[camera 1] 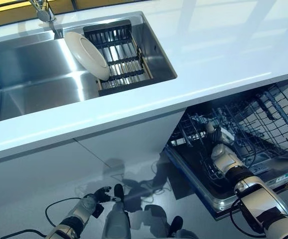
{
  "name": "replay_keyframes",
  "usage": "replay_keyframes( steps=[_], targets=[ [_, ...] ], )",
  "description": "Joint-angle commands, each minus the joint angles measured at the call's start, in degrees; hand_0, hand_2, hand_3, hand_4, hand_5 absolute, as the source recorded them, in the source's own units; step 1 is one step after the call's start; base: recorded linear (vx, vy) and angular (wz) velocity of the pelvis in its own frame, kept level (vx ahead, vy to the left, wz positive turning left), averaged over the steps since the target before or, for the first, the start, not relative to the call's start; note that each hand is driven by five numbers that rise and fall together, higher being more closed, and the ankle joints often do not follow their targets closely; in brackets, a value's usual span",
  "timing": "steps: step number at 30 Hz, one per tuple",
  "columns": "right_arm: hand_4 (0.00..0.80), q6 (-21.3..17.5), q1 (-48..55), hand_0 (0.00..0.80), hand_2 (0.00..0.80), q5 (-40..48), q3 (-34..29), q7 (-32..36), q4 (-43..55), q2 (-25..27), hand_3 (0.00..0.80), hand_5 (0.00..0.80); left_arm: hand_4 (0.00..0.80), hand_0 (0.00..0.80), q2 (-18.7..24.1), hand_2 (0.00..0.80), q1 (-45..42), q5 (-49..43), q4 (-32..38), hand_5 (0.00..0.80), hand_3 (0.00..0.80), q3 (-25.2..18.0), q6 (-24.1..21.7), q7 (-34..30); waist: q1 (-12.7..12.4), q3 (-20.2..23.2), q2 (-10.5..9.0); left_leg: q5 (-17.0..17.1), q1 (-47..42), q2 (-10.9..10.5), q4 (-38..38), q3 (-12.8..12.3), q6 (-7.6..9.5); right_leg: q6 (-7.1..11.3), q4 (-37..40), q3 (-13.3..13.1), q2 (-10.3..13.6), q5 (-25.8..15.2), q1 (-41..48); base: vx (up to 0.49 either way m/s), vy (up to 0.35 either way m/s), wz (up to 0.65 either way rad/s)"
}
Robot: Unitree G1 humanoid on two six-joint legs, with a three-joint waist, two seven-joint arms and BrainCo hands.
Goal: Take plates into dishwasher
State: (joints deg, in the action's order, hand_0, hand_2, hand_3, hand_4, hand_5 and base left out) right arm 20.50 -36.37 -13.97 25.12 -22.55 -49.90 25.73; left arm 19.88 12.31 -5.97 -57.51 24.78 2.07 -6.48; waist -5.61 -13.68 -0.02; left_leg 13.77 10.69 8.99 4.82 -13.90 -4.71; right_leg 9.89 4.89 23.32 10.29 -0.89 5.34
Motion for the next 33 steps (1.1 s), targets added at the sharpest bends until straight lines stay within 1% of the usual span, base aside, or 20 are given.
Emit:
replay_keyframes(
  steps=[1,23,33],
  targets=[
    [0.800,-1.0,-0.4,0.800,0.800,3.7,1.8,6.0,-0.1,-6.2,0.800,0.800,0.000,0.000,-1.6,0.000,5.3,-0.5,-2.1,0.000,0.000,3.0,0.0,0.9,-1.9,-4.1,1.19,-5.7,-0.3,-4.5,0.2,-0.4,0.54,-1.23,-6.9,-2.1,2.0,0.1,-5.7,0.000,0.000,0.00],
    [0.800,-0.3,-0.8,0.800,0.800,3.3,2.0,7.9,-1.7,-6.4,0.800,0.800,0.000,0.000,-1.9,0.000,5.8,-0.3,-3.0,0.000,0.000,3.3,-0.3,1.2,-1.5,-4.4,1.57,-6.1,-1.3,-4.4,0.2,-0.1,0.66,-1.48,-8.0,-2.2,2.1,0.2,-6.7,0.000,0.000,0.00],
    [0.800,-0.1,-0.6,0.800,0.800,3.2,2.0,7.7,-1.8,-6.4,0.800,0.800,0.000,0.000,-2.1,0.000,6.0,-0.2,-3.0,0.000,0.000,3.5,-0.1,1.2,-1.1,-4.5,1.77,-6.2,-1.6,-4.3,0.2,0.0,0.71,-1.64,-8.5,-2.4,2.2,0.3,-7.1,0.000,0.000,0.00]
  ],
)
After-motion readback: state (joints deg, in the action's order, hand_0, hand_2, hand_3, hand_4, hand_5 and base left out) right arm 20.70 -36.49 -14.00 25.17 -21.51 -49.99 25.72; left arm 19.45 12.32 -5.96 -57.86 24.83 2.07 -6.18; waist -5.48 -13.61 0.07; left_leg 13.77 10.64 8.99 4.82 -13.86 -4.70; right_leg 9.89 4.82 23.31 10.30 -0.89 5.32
